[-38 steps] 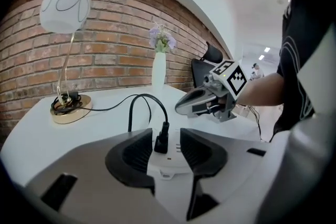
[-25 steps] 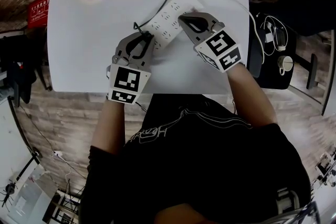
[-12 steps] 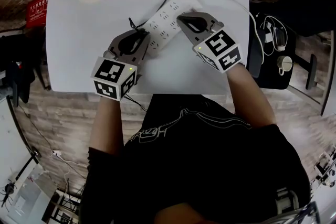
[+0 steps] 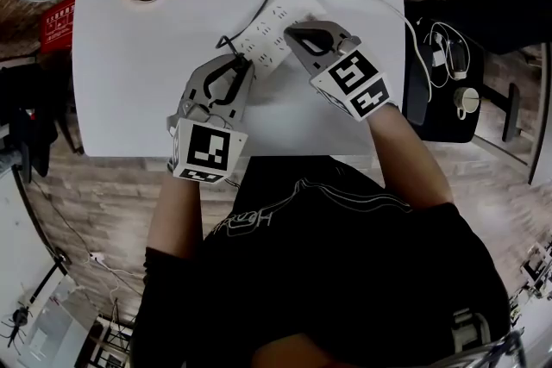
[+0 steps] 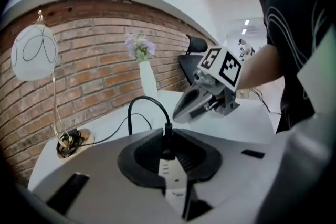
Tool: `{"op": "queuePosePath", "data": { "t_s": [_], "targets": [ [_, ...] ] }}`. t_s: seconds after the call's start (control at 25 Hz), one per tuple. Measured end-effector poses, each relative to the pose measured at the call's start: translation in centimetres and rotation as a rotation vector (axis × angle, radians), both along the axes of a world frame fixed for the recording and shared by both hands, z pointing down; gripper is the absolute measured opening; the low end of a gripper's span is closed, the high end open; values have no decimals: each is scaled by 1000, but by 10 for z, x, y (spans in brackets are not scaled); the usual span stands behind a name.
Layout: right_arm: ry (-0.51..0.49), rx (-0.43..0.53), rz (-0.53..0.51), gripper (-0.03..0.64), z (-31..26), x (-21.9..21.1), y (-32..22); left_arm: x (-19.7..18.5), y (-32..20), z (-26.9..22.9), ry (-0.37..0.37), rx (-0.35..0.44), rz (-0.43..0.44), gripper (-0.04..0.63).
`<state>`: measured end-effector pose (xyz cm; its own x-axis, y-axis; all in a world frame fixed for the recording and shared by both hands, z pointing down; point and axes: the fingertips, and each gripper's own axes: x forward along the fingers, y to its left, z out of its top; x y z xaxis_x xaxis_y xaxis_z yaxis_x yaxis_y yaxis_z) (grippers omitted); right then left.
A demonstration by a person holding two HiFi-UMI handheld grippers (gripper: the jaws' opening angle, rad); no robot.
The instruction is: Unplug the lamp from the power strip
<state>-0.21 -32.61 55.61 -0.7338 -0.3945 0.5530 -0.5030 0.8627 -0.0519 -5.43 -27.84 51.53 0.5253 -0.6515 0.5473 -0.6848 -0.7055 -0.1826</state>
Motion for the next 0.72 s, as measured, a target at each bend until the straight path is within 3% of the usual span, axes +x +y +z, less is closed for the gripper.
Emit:
{"op": "queuePosePath", "data": {
  "t_s": [0.12, 0.44, 0.72],
  "targets": [
    [-2, -3, 4, -3, 1, 1, 0, 9, -6, -15, 50, -7, 13, 52],
    [6, -8, 10, -3, 1, 1, 0, 8, -2, -20, 67, -34, 15, 54],
    [-22, -14, 45, -3, -10, 6, -1, -2, 2, -32, 191, -101, -68, 55]
  ]
}}
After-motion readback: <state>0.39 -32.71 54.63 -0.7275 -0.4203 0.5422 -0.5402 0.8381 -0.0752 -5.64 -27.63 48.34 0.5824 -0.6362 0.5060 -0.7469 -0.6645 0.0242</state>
